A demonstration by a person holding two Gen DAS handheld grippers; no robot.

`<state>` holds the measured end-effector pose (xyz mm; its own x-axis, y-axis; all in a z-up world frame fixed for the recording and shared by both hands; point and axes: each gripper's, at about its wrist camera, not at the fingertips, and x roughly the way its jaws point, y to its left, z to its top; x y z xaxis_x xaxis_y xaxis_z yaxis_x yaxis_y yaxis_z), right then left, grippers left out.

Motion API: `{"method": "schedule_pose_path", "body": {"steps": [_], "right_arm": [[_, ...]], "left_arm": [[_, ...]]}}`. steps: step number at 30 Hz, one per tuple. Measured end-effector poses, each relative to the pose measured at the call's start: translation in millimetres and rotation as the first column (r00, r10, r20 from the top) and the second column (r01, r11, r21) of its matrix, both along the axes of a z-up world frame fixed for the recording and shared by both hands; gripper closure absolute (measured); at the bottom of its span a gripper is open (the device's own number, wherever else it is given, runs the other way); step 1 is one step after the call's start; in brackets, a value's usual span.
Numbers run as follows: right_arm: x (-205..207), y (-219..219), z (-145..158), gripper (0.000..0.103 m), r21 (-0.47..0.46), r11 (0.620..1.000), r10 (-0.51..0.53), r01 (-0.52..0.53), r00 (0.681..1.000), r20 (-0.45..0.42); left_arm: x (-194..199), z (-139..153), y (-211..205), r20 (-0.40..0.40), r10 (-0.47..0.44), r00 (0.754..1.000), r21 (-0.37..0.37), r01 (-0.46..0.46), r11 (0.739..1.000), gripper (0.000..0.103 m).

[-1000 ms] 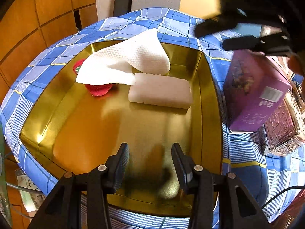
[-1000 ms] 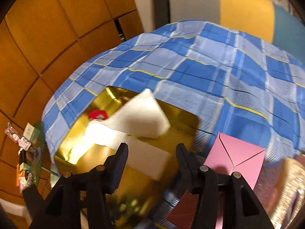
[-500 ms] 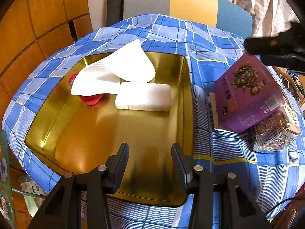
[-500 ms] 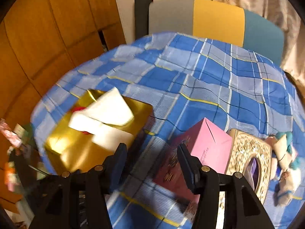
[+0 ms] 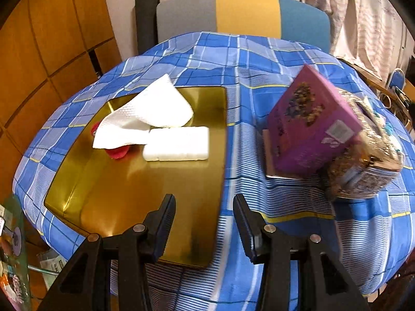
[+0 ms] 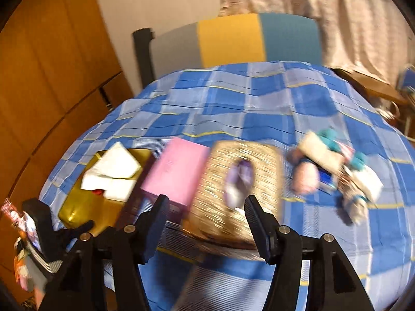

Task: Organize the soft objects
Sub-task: 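Move both tools back from the tray to the pile of soft items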

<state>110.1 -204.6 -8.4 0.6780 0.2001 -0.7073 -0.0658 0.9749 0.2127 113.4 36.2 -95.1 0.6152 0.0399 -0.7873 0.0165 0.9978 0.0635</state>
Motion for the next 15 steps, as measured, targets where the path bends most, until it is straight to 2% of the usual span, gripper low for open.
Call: {"method": "schedule_pose_path", "body": {"steps": [5,8,11,15], "right_arm": [[-26,-53,-25,0.041,-0.037,0.991,-0.127,0.126,0.991,-0.031],[-38,-85,-47,0.041,-0.042,0.980,-0.196,0.193,0.977,-0.086],[-51,-118,-72,0.041,-0.052,0.964,-0.267,0.262,0.954,-0.136],[-68,-152,-90,0.041,-0.047,0.949,-0.315,0.311,0.937,-0.148]], "left_arm": [[-17,8,-22,0.017,-0.094,0.995,-0.071,0.095,0.993,0.057],[-27,7,-47,-0.001,-0.190,0.982,-0.155,0.187,0.970,0.057],[-38,7,-81,-0.002,-0.287,0.958,-0.159,0.283,0.946,0.057],[-50,5,-124,-0.008,-0.387,0.922,-0.146,0.382,0.912,0.057]]}}
